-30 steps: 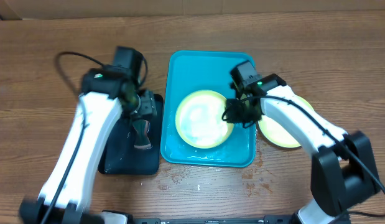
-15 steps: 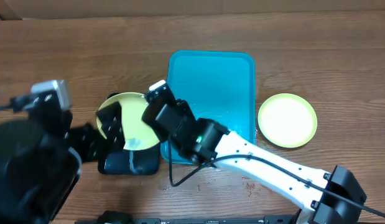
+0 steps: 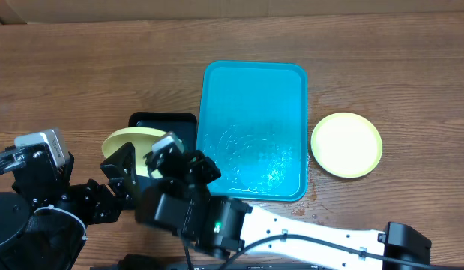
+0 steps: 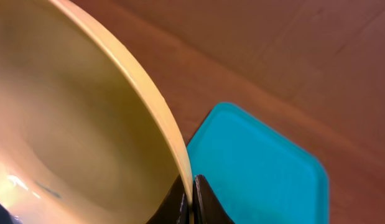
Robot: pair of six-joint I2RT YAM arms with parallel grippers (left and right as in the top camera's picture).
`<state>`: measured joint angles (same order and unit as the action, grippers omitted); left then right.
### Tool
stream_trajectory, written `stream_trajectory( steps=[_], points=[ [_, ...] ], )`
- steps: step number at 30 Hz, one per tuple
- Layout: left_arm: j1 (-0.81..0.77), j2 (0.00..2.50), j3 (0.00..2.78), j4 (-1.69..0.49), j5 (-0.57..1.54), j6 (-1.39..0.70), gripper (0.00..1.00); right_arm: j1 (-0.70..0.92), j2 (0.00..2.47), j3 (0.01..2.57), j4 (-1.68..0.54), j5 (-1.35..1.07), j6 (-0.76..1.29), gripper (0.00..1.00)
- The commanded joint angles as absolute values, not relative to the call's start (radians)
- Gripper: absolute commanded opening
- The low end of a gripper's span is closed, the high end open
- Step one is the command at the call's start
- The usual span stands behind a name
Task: Clean dirty plates on tray and stack at the side
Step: 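Lift the yellow plate off the teal tray with the right gripper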
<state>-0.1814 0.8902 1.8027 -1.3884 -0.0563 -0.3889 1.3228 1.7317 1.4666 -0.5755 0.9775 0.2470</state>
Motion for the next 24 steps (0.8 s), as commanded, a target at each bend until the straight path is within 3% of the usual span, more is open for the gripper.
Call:
stream_trajectory(
  steps=[1, 7, 11, 15, 20, 24],
  points=[
    [-0.176, 0.894, 1.808, -1.386, -0.070, -0.381, 1.00, 1.348, 1.728, 1.481, -0.561, 1.168, 0.227, 0.04],
    [-0.176, 0.894, 1.808, -1.387, -0.070, -0.381, 1.00, 1.310, 1.728, 1.481, -0.590, 1.058, 0.285, 0.04],
    [-0.176, 0.894, 1.808, -1.387, -0.070, -0.381, 1.00, 1.185, 1.728, 1.481, -0.648, 0.820, 0.445, 0.04],
    [-0.176, 0.894, 1.808, -1.387, -0.070, -0.381, 1.00, 1.096, 1.720, 1.482, -0.648, 0.621, 0.438, 0.04],
    [-0.176, 0.894, 1.808, -1.381, -0.070, -0.381, 1.00, 1.126, 1.698, 1.482, -0.629, 0.744, 0.319, 0.04],
    [-0.176, 0.894, 1.808, -1.377, -0.070, -0.381, 1.00, 1.227, 1.687, 1.482, -0.623, 1.078, 0.258, 0.04]
  ],
)
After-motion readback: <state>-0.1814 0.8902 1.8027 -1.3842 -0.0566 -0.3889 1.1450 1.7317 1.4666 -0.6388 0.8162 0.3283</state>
